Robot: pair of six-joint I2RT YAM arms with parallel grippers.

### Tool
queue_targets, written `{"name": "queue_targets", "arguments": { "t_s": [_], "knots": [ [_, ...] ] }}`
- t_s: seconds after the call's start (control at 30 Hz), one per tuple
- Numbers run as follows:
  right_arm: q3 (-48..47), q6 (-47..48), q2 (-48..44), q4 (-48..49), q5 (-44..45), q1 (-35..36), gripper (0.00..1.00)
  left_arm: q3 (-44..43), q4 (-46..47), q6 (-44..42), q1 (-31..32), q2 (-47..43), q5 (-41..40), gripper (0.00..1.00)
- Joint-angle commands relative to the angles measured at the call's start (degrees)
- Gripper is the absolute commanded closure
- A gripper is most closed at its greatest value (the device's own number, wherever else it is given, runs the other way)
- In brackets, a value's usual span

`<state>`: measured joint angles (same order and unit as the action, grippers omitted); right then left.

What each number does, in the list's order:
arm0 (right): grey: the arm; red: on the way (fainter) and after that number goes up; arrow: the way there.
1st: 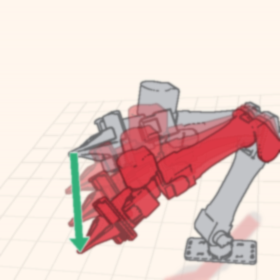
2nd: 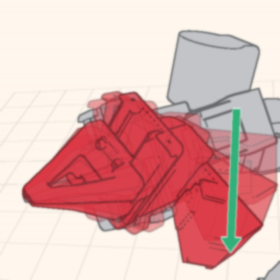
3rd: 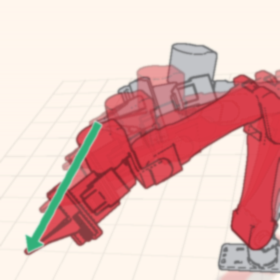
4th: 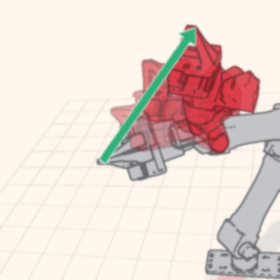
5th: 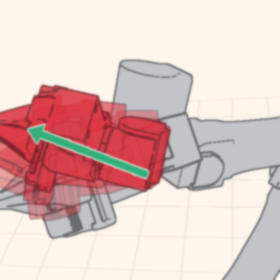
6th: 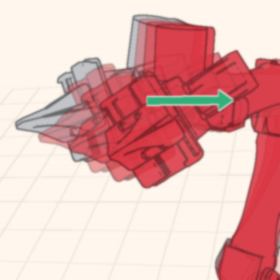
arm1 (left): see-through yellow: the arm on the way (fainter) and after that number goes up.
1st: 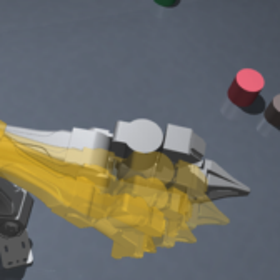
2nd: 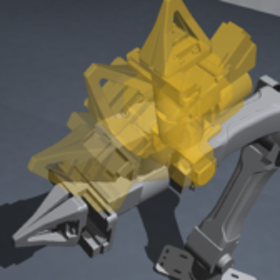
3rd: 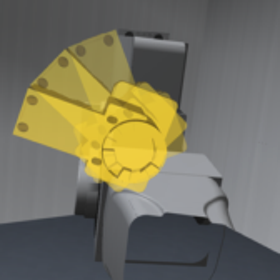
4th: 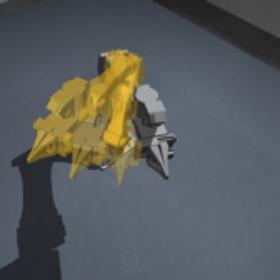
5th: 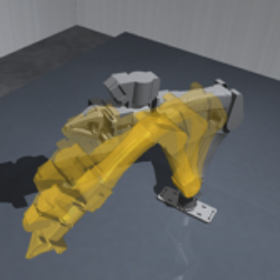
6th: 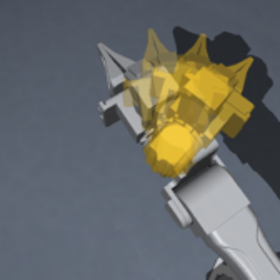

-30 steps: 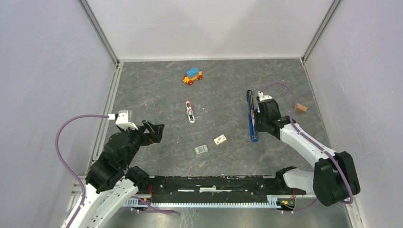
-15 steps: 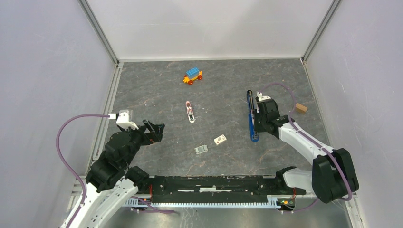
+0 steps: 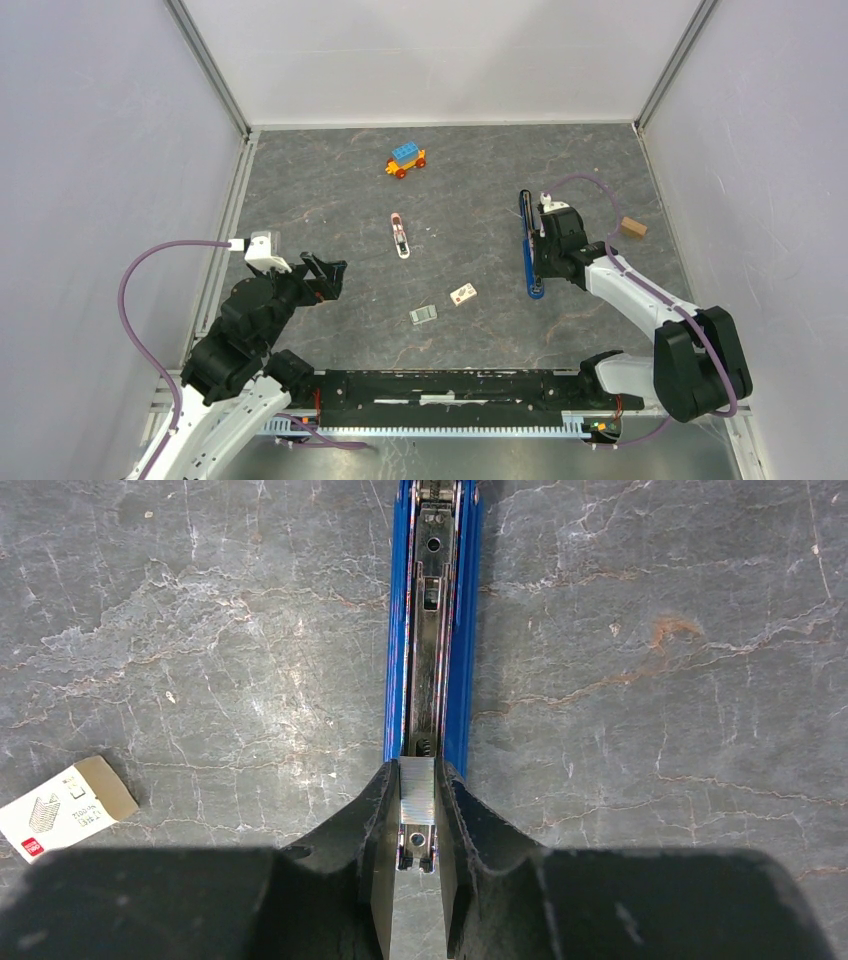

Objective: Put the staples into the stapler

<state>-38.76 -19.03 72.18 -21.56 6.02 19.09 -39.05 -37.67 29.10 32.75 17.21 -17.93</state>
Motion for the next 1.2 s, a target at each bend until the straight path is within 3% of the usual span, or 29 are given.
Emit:
{"name": "queue_targets", "arguments": {
  "t_s": [0.0,1.17],
  "knots": [
    [-0.5,0.2,0.3,1.4,0.3,-0.3,0.76,-0.3,0.4,-2.4,0.1,0.0,-0.3,0.00],
    [2.8,0.2,-0.7,1.6,-1.0,-0.4,0.73,-0.2,0.6,-2.4,0.1,0.1,-0.3,0.00]
  ]
}}
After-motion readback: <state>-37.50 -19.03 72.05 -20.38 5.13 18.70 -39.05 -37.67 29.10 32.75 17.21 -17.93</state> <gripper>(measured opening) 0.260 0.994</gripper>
